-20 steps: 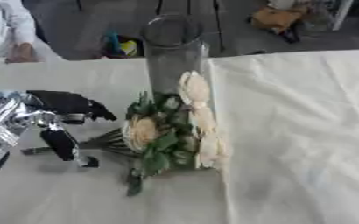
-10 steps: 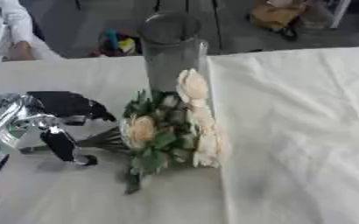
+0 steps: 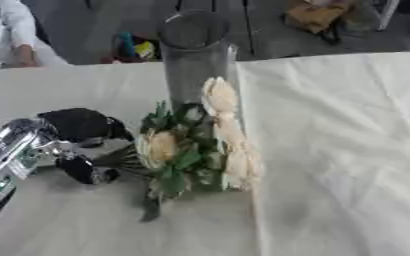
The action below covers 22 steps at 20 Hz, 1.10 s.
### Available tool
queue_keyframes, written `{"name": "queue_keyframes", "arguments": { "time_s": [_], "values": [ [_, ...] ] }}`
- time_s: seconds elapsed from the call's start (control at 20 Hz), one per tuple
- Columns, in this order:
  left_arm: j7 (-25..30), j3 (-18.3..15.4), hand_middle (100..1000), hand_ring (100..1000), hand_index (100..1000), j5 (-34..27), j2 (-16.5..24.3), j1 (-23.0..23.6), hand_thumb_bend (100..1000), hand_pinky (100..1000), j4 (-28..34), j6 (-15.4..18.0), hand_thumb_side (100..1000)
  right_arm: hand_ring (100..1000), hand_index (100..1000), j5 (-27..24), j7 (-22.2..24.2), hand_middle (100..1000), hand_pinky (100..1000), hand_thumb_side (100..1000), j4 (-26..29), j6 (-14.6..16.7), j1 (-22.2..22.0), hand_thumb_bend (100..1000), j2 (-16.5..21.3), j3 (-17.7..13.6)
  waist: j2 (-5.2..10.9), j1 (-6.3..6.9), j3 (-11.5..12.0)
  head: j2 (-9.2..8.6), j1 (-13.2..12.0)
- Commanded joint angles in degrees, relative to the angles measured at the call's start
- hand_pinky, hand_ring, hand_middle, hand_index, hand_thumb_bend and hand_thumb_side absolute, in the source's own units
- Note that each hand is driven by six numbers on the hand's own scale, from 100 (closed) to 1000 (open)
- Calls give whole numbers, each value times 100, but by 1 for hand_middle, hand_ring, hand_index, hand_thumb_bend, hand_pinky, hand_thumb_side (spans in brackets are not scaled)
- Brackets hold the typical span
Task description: Arrange flowers into the vase.
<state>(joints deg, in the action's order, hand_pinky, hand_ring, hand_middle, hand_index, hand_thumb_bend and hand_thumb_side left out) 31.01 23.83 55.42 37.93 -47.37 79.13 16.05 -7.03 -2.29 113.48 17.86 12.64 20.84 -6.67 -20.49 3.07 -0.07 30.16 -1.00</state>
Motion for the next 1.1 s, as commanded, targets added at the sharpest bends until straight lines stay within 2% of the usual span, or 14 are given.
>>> {"name": "queue_keyframes", "arguments": {
  "time_s": [0.05,0.3,0.45,0.55,0.8,1.1],
  "values": [
    [-109,15,756,714,895,36,62,-79,289,602,-30,-2,471,806,746,-32,26,433,925,936,111,2,58,100,39,-24,6,44,-10,-36,-25],
    [-220,40,747,707,887,198,-2,-105,277,592,-127,14,451,806,746,-35,49,431,926,935,111,-9,58,100,26,-17,0,46,-21,-59,-42],
    [-363,49,732,687,870,325,-42,-119,210,574,-170,-7,438,807,747,-31,67,430,928,932,111,-18,52,100,15,-14,-9,44,-29,-75,-51],
    [-452,56,732,687,869,381,-66,-131,205,574,-197,-29,439,807,747,-29,77,430,928,931,111,-24,51,100,9,-12,-13,42,-32,-77,-56],
    [-563,30,717,672,856,390,-94,-191,128,556,-250,-84,439,809,747,-27,107,429,930,930,111,-29,47,100,-1,1,-24,36,-30,-78,-69],
    [-621,-16,697,653,836,384,-178,-275,100,536,-368,-180,427,809,748,-39,140,429,930,931,111,-31,64,100,-15,15,-35,29,-44,-112,-95]
  ]
}}
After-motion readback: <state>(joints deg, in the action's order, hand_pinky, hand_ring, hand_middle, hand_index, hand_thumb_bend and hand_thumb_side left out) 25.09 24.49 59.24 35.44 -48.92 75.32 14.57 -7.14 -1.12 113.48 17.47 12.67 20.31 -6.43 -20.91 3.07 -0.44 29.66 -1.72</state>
